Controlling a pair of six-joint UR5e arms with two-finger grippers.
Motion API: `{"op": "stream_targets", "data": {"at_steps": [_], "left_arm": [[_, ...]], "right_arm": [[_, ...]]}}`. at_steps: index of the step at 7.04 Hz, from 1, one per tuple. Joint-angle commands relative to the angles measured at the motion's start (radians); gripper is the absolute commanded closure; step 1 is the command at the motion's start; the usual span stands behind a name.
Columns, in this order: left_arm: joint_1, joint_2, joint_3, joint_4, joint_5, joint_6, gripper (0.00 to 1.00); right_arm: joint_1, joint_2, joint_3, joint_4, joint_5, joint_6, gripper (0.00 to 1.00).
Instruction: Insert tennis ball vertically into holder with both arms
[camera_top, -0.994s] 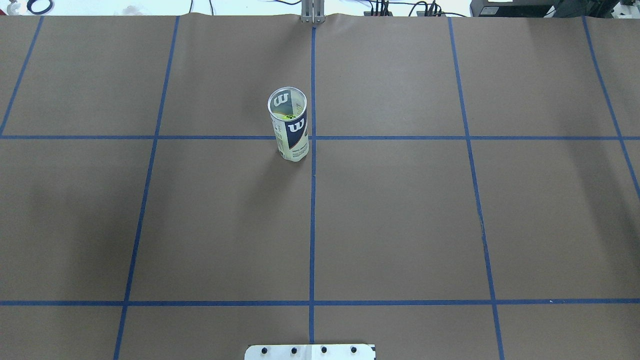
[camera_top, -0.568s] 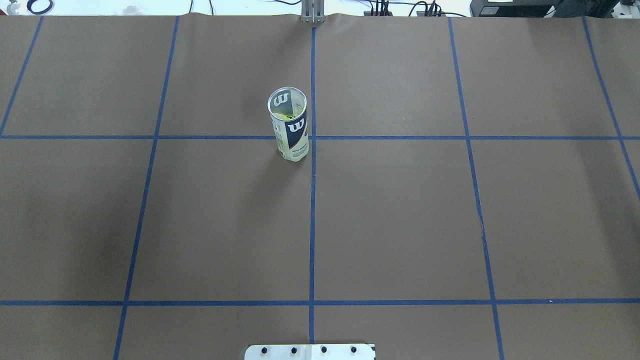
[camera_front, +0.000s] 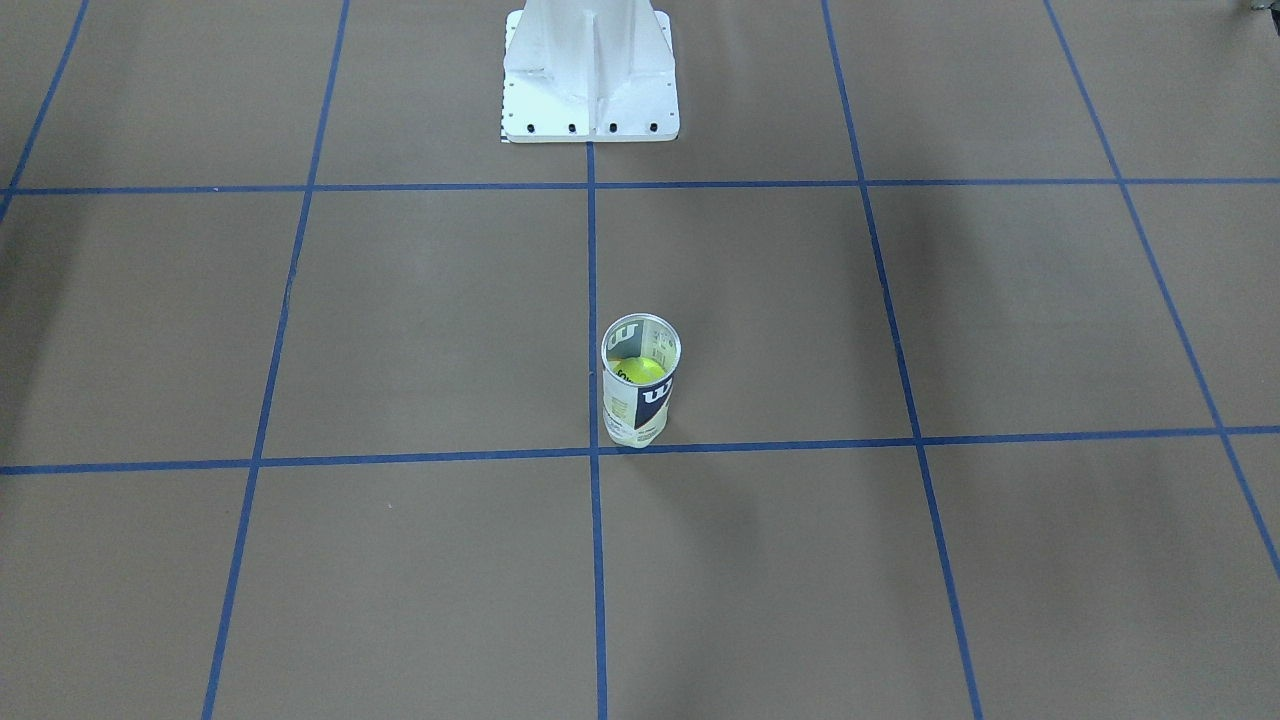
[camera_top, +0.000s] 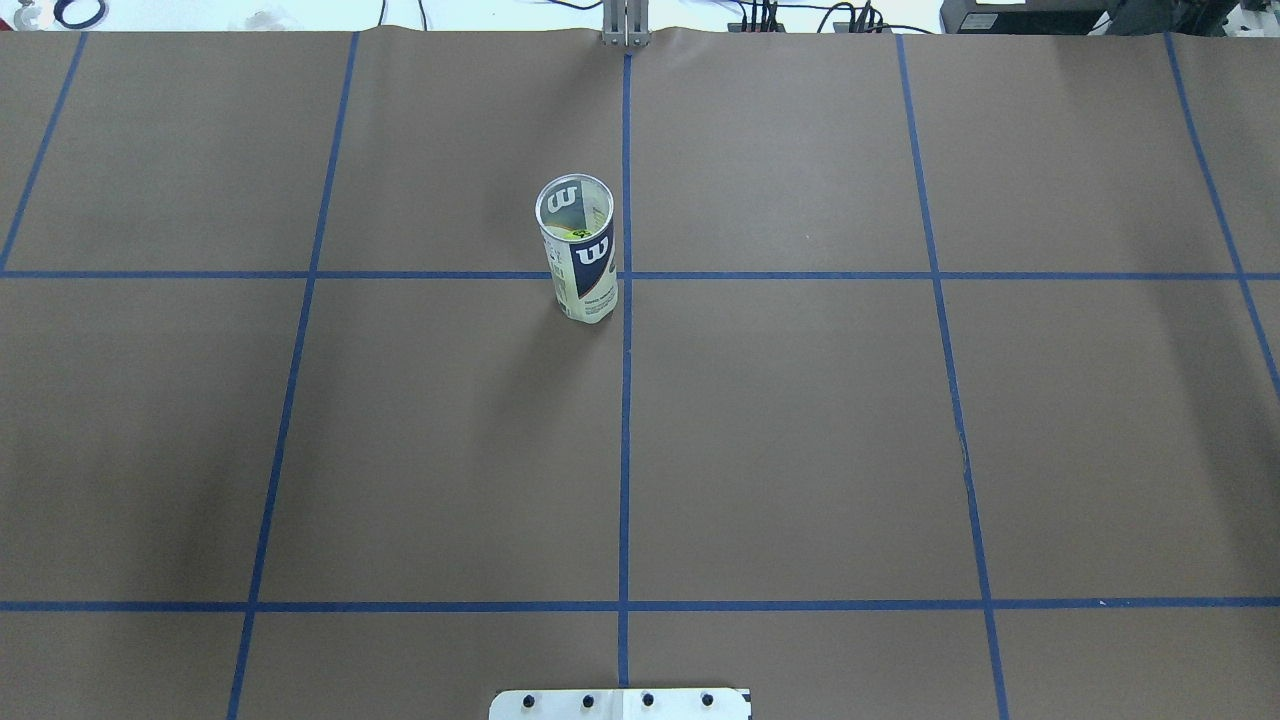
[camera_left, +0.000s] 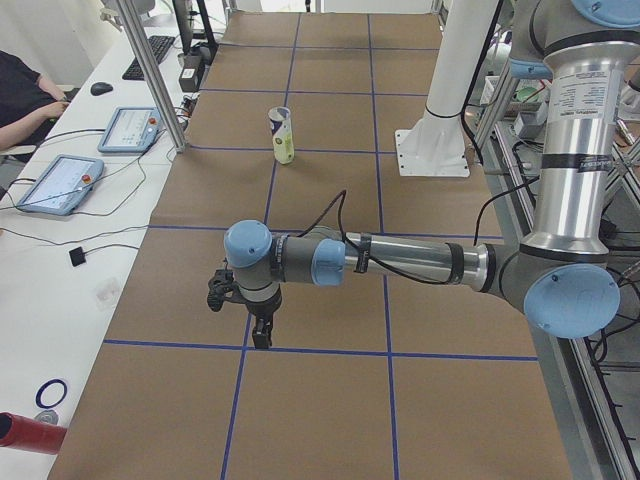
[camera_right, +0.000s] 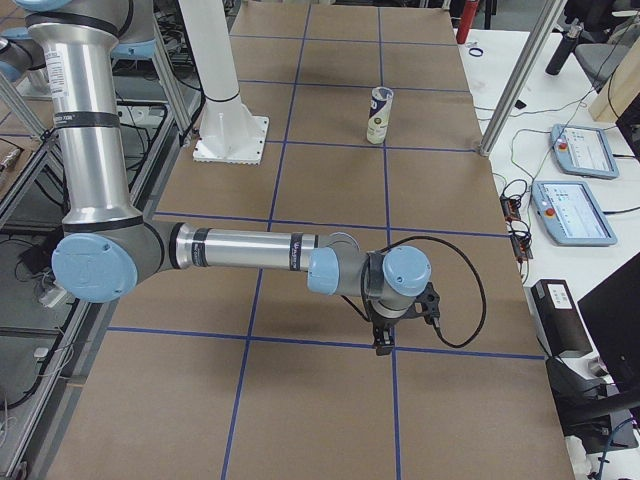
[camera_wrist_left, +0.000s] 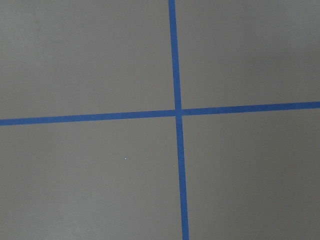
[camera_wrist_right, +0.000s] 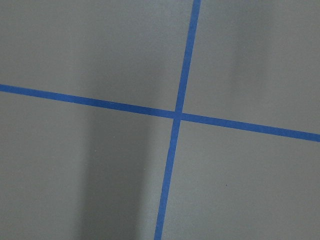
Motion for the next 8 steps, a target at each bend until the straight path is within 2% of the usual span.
{"op": "stream_targets", "data": {"at_steps": [1, 2, 3, 8], "left_arm": [[-0.001, 0.008, -0.003, 0.033, -0.001, 0.0, 0.0], [-0.001, 0.01, -0.008, 0.033, -0.001, 0.0, 0.0], [-0.001, 0.015, -0.011, 0.033, -0.003, 0.0, 0.0], [-0.004, 0.012, -0.011, 0.033, -0.007, 0.003, 0.0]], "right_arm": [[0.002, -0.001, 0.05, -0.056, 0.002, 0.012, 0.01], [0.0, -0.05, 0.154, -0.103, -0.009, 0.02, 0.01], [0.0, -0.095, 0.217, -0.102, -0.008, 0.076, 0.01], [0.0, -0.092, 0.212, -0.095, -0.002, 0.074, 0.01]]}}
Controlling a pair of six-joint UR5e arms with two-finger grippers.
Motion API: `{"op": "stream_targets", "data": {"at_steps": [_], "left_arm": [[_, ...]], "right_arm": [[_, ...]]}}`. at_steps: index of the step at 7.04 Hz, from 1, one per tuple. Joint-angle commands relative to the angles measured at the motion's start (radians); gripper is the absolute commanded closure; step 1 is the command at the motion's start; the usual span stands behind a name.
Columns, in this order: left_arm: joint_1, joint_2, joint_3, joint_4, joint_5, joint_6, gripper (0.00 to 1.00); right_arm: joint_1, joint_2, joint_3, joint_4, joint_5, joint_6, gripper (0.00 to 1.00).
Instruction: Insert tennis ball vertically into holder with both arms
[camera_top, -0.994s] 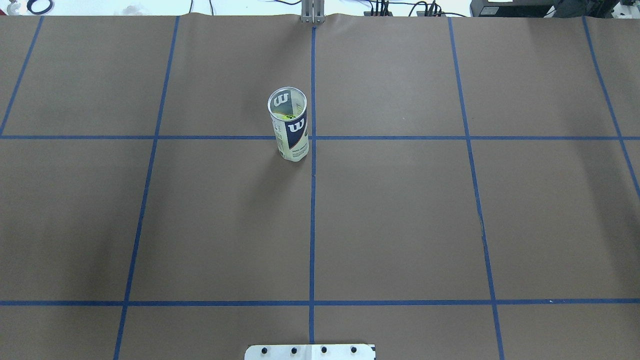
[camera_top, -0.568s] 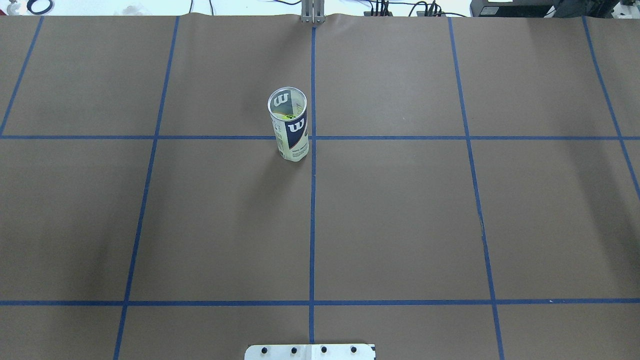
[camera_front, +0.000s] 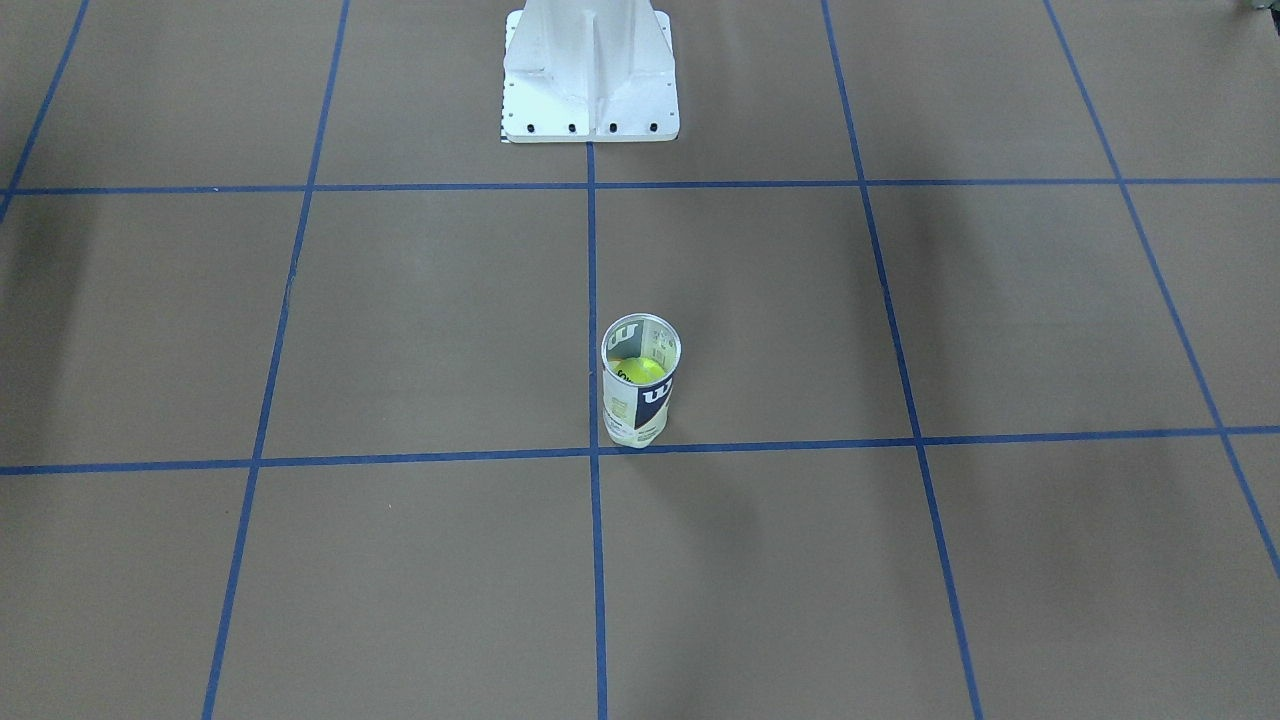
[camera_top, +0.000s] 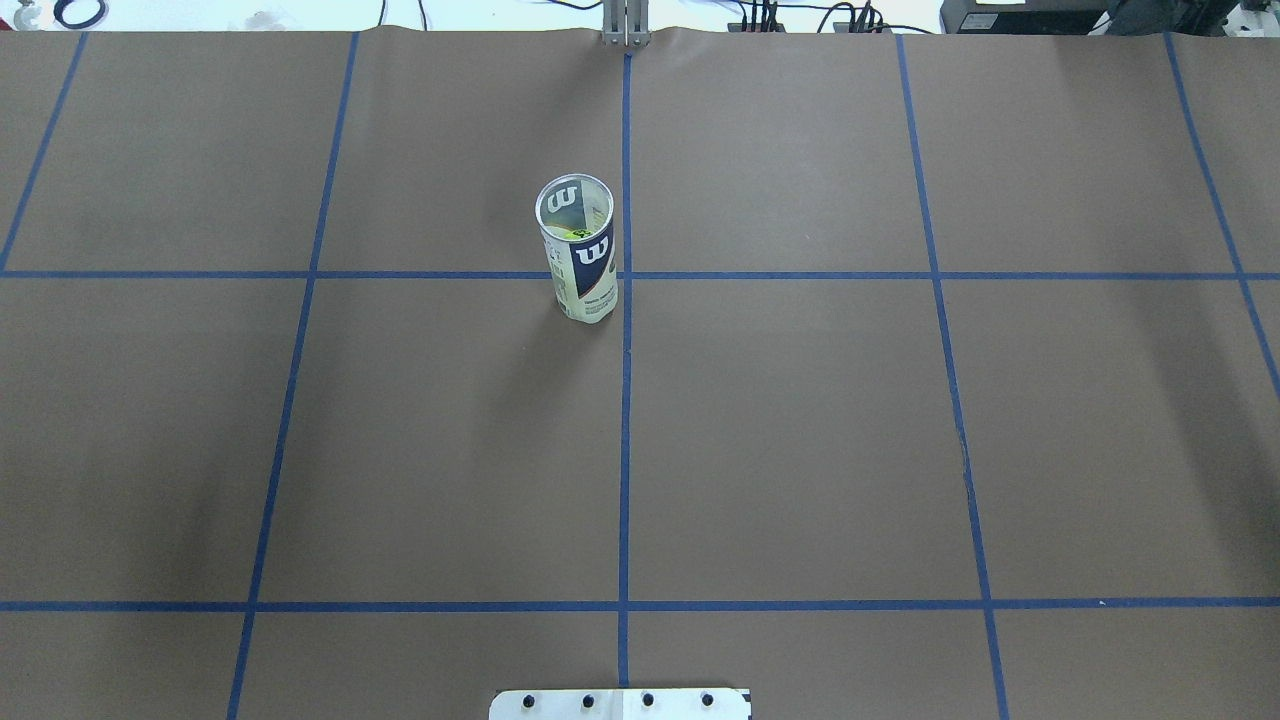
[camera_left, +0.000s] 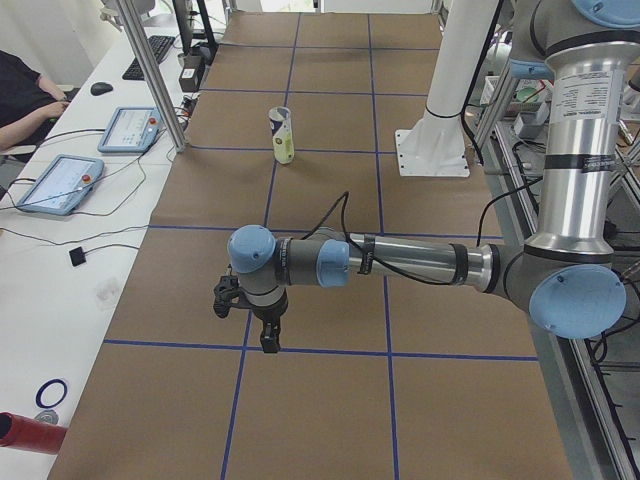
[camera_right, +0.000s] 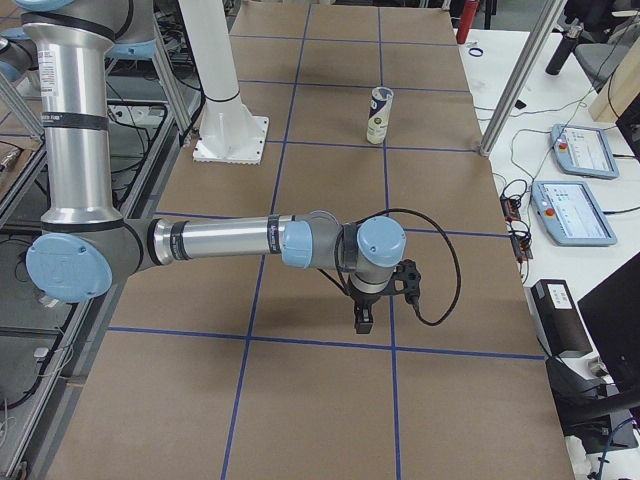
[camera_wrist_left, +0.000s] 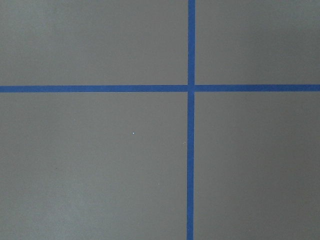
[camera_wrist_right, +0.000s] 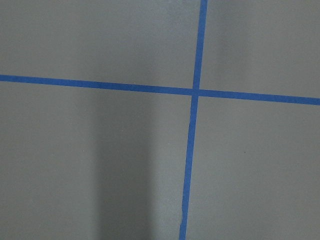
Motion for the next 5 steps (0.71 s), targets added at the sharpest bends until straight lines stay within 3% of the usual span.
{"op": "stream_targets", "data": {"at_steps": [1, 5], "left_arm": [[-0.002, 0.0, 0.0, 0.002, -0.008, 0.044, 0.0], [-0.009, 0.002, 0.0, 0.043, -0.01, 0.104, 0.0]], "right_arm": [[0.0, 0.005, 0.0, 0.001, -0.001, 0.001, 0.01], [0.0, 0.013, 0.005, 0.001, -0.001, 0.006, 0.01]]}}
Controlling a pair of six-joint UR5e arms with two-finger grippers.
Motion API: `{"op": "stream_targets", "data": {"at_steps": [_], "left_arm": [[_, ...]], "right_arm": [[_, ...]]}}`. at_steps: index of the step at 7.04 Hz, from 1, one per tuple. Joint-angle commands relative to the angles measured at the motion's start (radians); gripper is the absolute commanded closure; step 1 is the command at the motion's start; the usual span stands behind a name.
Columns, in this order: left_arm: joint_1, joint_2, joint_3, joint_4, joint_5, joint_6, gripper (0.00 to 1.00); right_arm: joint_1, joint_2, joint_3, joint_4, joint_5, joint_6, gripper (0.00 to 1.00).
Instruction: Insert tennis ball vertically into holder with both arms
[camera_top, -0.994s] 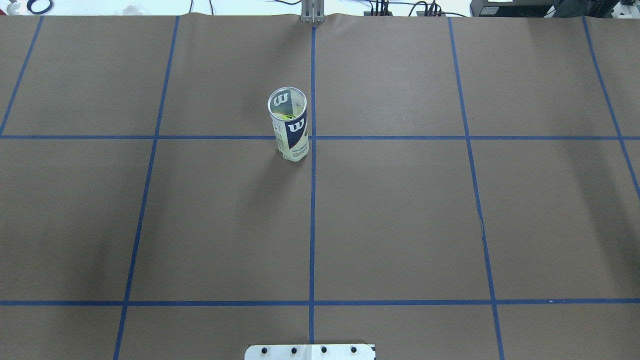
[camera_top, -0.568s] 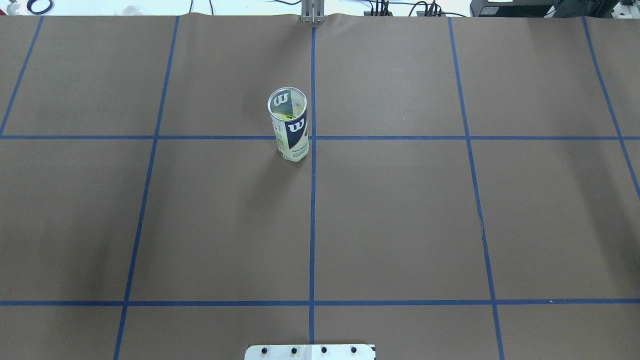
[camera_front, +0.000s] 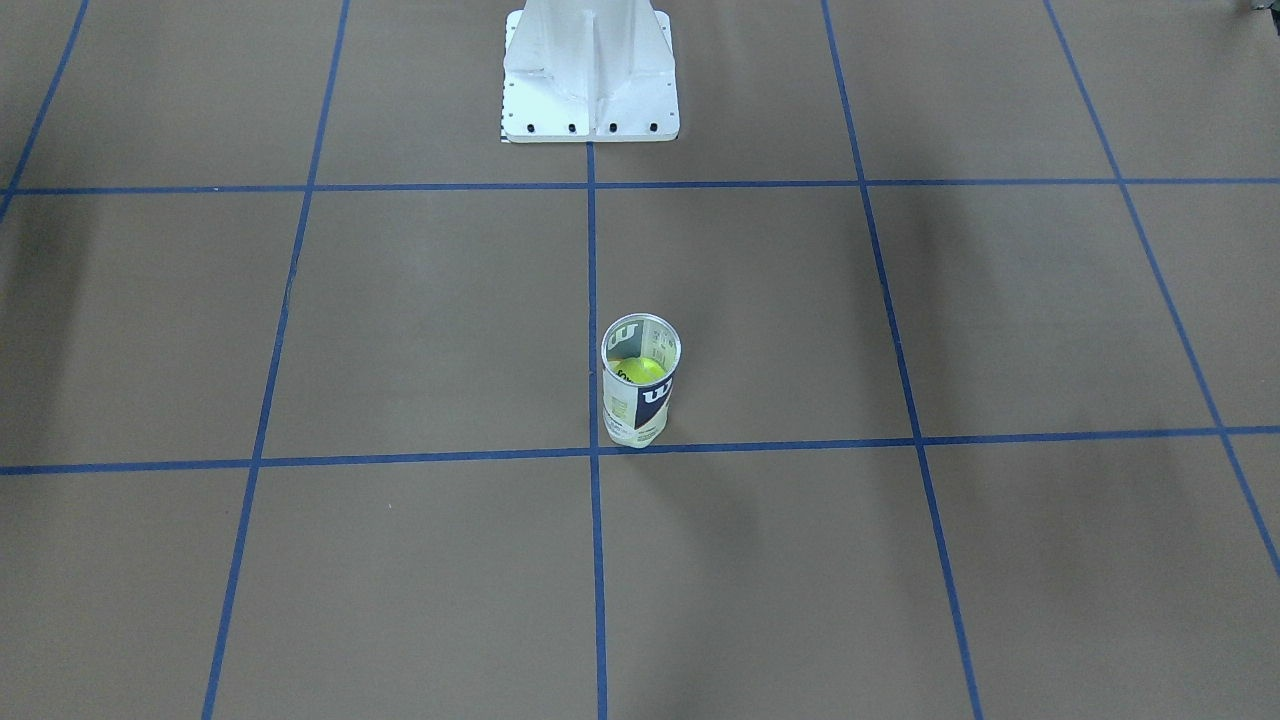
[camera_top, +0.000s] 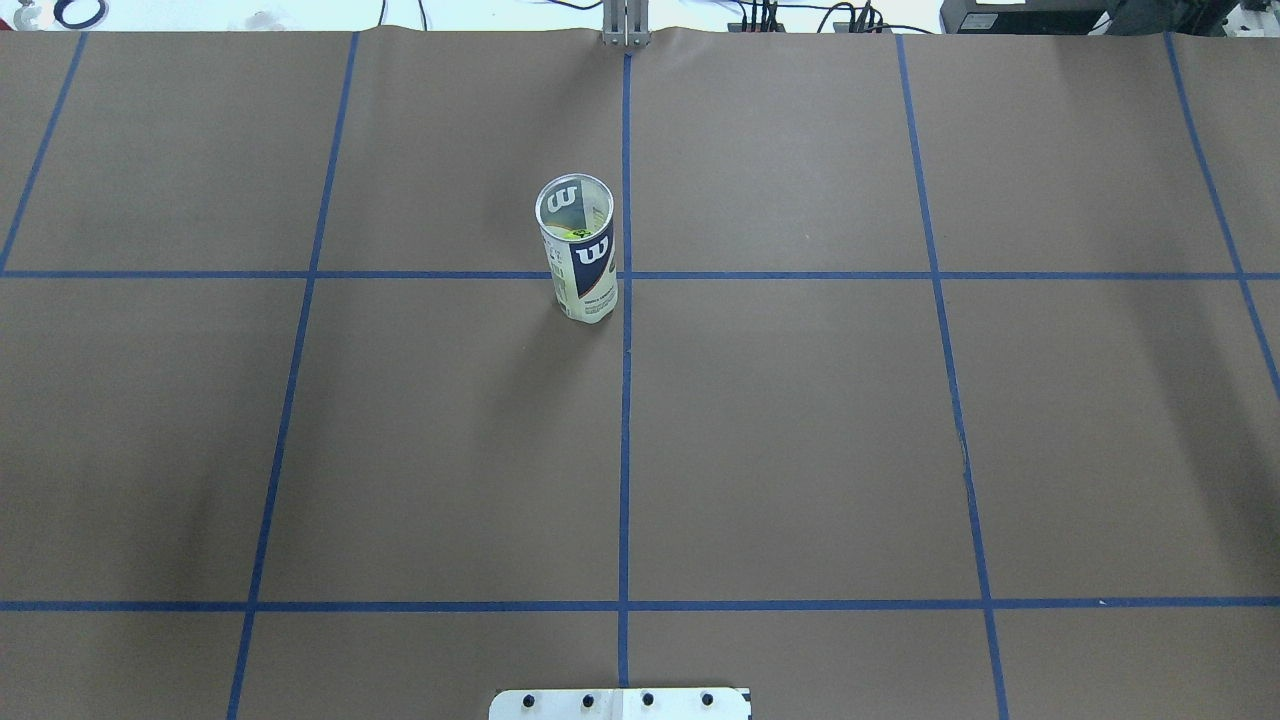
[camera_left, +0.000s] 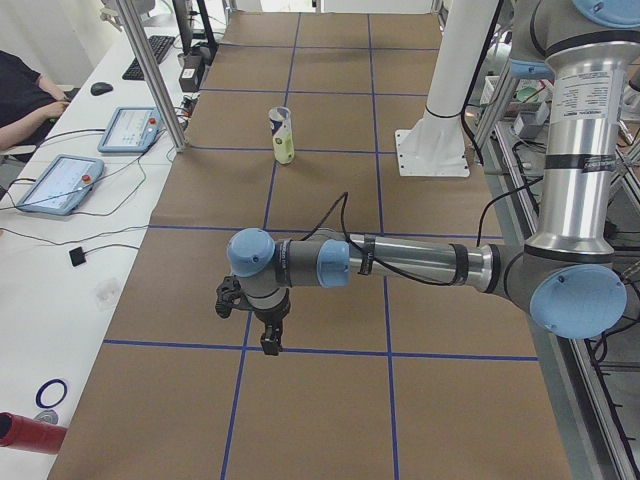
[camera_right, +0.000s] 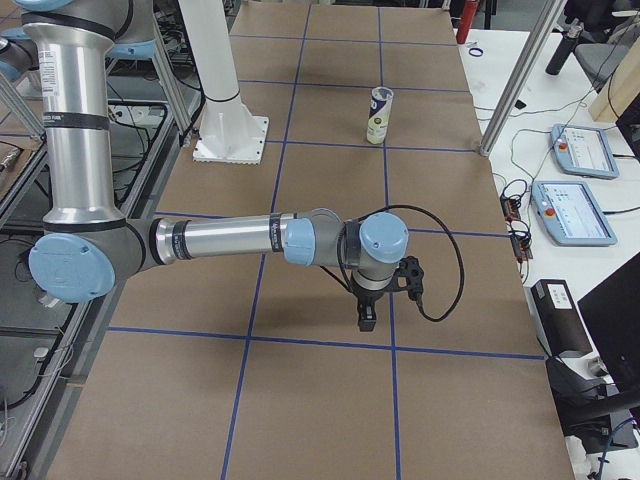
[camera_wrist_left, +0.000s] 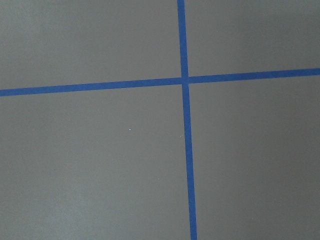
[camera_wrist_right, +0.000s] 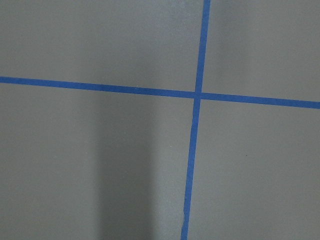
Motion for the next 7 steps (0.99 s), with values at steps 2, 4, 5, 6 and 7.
{"op": "stream_targets", "data": {"at_steps": [2, 4, 5, 6, 7], "left_arm": [[-0.006, 0.0, -0.003, 0.002, -0.002, 0.004, 0.0], [-0.008, 0.0, -0.003, 0.002, 0.0, 0.004, 0.0], [-0.008, 0.0, -0.003, 0.002, -0.002, 0.004, 0.0], [-0.008, 0.0, -0.003, 0.002, -0.002, 0.004, 0.0], [-0.011, 0.0, -0.003, 0.002, -0.002, 0.004, 0.0]], "right_arm": [[0.0, 0.003, 0.005, 0.0, 0.0, 0.003, 0.01], [0.0, 0.007, 0.007, 0.0, 0.0, 0.003, 0.01], [0.0, 0.011, 0.005, 0.0, 0.0, 0.003, 0.01], [0.0, 0.011, 0.007, 0.0, 0.0, 0.004, 0.01], [0.0, 0.009, 0.004, 0.0, 0.0, 0.004, 0.01]]}}
